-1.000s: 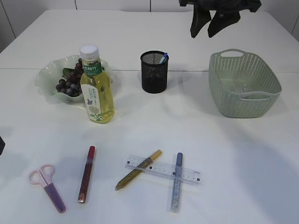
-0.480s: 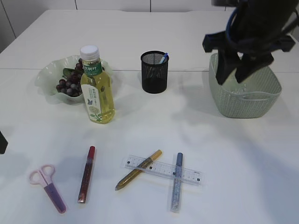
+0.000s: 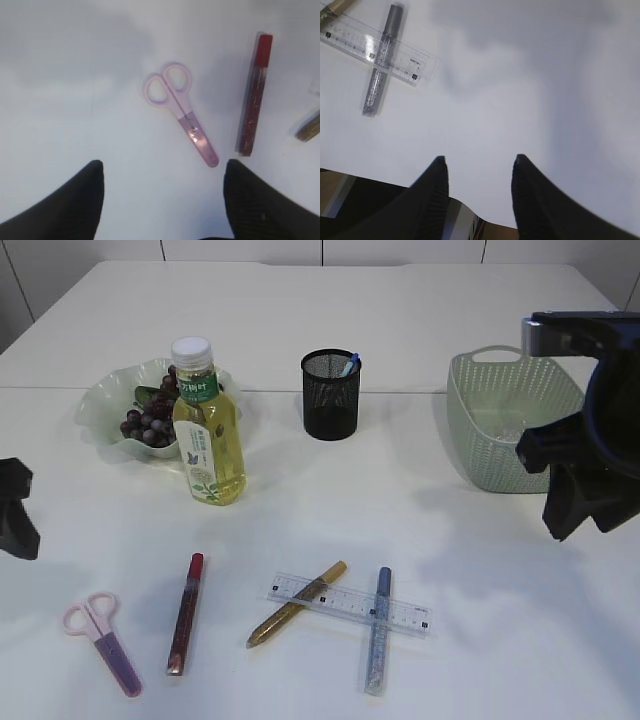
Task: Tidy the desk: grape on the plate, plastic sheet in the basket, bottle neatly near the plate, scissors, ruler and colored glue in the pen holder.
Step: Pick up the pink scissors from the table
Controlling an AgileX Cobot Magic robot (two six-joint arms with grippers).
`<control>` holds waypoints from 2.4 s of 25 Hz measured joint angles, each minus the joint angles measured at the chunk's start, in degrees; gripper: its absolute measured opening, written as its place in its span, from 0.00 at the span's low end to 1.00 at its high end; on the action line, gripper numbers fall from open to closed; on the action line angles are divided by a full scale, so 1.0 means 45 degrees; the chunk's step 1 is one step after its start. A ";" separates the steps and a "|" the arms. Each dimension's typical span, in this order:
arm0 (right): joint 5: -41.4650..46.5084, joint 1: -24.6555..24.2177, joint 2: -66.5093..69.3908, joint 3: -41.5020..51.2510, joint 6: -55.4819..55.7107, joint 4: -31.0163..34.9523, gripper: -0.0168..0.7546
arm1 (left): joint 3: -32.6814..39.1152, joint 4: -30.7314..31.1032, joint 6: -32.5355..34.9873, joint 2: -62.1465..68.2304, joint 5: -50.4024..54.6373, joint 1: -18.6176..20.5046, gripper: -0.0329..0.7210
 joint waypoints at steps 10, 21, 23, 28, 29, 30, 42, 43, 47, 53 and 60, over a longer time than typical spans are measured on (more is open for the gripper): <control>-0.0059 0.0000 -0.0563 0.0399 -0.0029 0.0000 0.47 | 0.0000 0.1493 -0.7476 0.0511 -0.1506 -0.2809 0.76; -0.0059 0.0000 -0.0563 0.0399 -0.0247 0.0000 0.47 | 0.0000 0.1945 -1.1255 0.2514 -0.1214 -0.4103 0.76; -0.0059 0.0000 -0.0563 0.0399 -0.0276 0.0000 0.47 | 0.0000 0.2293 -1.1328 0.2831 -0.1237 -0.4109 0.76; -0.0059 0.0000 -0.0563 0.0399 -0.0491 -0.0009 0.47 | -0.0009 0.2719 -1.1397 0.3068 -0.1699 -0.3898 0.76; -0.0059 0.0000 -0.0563 0.0399 -0.0501 -0.0009 0.47 | -0.0009 0.2681 -1.1397 0.3091 -0.1906 -0.3768 0.76; -0.0059 0.0000 -0.0563 0.0399 -0.0521 -0.0009 0.47 | -0.0009 0.2555 -1.1397 0.3146 -0.2057 -0.3607 0.76; -0.0059 0.0000 -0.0563 0.0399 -0.0579 -0.0038 0.47 | -0.0009 0.1551 -1.1311 0.4745 -0.2608 -0.2909 0.76; -0.0059 0.0000 -0.0563 0.0399 -0.0579 -0.0038 0.47 | -0.0009 0.1553 -1.1311 0.4896 -0.2668 -0.2909 0.76; -0.0059 0.0000 -0.0563 0.0399 -0.0631 -0.0038 0.47 | -0.0029 0.1631 -1.1233 0.5462 -0.2872 -0.2909 0.76; -0.0109 0.0000 -0.0563 0.0399 -0.0708 -0.0038 0.47 | -0.0029 0.1731 -1.1189 0.6119 -0.3388 -0.2909 0.76; -0.0109 0.0000 -0.0563 0.0399 -0.0779 -0.0038 0.47 | -0.0029 0.1776 -1.0953 0.6302 -0.3978 -0.2515 0.76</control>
